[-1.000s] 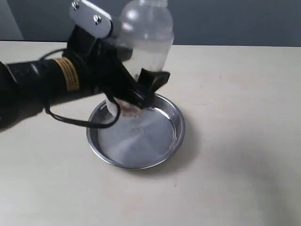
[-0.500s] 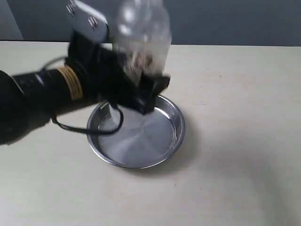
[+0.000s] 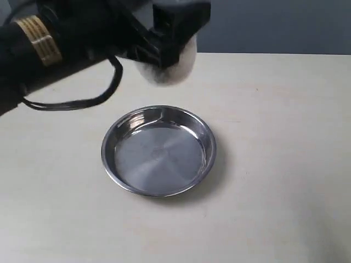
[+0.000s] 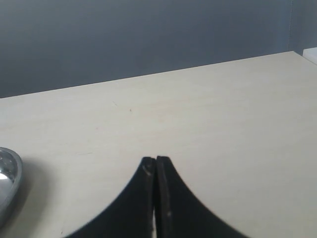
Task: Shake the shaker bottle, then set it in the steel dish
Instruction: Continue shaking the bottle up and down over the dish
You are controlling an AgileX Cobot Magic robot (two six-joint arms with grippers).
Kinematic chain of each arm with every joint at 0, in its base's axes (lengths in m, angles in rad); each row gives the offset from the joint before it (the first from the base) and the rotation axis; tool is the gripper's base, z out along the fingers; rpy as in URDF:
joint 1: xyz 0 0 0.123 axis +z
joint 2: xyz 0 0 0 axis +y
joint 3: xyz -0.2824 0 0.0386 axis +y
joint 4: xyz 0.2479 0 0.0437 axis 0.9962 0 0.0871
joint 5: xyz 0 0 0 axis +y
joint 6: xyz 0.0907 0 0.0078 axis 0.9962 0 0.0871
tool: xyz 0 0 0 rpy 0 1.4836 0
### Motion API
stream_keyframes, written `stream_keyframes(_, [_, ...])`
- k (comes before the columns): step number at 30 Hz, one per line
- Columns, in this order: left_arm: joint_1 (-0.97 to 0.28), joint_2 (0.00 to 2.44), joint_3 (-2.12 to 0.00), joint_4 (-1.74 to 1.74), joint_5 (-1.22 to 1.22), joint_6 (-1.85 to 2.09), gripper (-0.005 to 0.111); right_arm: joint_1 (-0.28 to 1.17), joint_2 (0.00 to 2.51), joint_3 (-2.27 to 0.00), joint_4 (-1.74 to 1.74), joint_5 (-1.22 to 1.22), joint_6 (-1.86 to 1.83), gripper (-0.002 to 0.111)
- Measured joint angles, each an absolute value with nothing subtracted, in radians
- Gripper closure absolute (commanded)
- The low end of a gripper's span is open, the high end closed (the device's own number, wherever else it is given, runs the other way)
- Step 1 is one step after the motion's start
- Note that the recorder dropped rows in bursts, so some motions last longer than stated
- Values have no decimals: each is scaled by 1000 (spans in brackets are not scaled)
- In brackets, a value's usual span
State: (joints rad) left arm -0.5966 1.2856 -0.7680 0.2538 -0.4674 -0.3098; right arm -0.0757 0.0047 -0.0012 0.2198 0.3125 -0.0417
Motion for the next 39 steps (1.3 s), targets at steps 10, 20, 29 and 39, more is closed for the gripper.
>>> stream_keyframes(10, [-594, 1329, -745, 314, -484, -351, 106, -76, 5, -1, 220, 312, -42, 109])
stream_keyframes(20, [-585, 1313, -733, 408, -540, -478, 106, -76, 5, -1, 220, 312, -42, 109])
stream_keyframes(29, [-549, 1324, -713, 484, -528, -545, 106, -76, 5, -1, 220, 312, -42, 109])
stream_keyframes(39, [-549, 1411, -689, 491, -426, -510, 106, -76, 5, -1, 220, 312, -42, 109])
